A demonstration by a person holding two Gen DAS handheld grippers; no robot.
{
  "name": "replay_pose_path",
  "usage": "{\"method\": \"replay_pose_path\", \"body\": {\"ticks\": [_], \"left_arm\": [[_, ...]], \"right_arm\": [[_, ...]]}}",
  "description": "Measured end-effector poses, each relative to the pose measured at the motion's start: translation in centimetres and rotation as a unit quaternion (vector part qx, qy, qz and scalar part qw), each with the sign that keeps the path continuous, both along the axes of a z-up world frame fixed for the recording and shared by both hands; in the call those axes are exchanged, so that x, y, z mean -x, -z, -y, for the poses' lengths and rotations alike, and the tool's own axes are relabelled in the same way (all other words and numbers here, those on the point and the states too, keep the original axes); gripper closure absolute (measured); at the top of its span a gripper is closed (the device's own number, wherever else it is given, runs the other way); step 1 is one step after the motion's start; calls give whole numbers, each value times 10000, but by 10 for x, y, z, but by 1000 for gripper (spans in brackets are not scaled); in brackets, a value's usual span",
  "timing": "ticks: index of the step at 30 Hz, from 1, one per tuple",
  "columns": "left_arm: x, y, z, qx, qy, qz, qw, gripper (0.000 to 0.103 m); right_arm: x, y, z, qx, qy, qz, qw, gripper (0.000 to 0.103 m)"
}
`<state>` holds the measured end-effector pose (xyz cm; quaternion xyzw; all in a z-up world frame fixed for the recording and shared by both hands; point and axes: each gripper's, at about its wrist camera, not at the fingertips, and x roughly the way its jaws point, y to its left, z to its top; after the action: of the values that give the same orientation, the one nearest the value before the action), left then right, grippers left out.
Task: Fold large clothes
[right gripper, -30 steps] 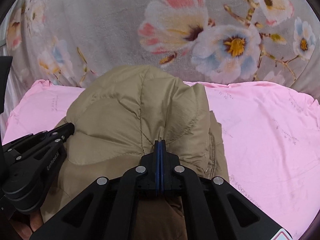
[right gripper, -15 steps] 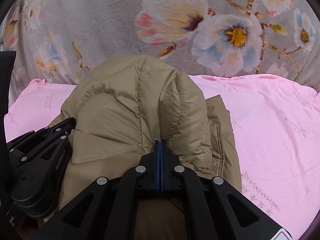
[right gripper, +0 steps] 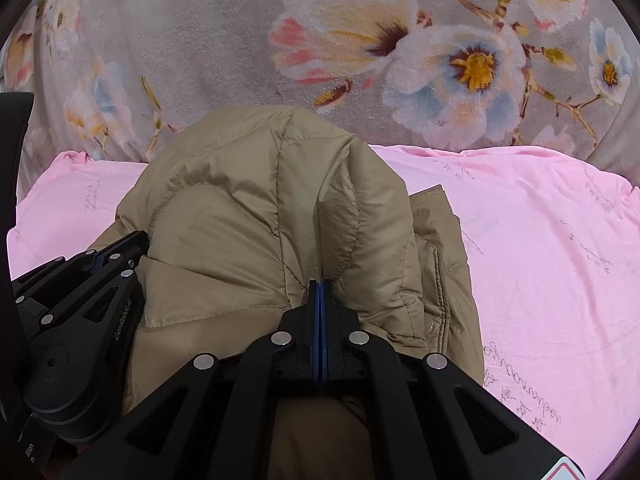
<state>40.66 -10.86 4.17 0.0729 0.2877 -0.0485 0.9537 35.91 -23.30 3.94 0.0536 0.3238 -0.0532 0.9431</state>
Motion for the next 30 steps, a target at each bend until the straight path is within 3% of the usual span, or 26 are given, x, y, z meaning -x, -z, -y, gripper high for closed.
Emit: {"method": "replay_pose_path", "body": {"ticks": [30], "left_arm": [[2, 2, 4, -135, -58, 58, 9999, 103]], "right_arm": [[-1, -2, 0, 21, -22, -30, 10000, 103]]}}
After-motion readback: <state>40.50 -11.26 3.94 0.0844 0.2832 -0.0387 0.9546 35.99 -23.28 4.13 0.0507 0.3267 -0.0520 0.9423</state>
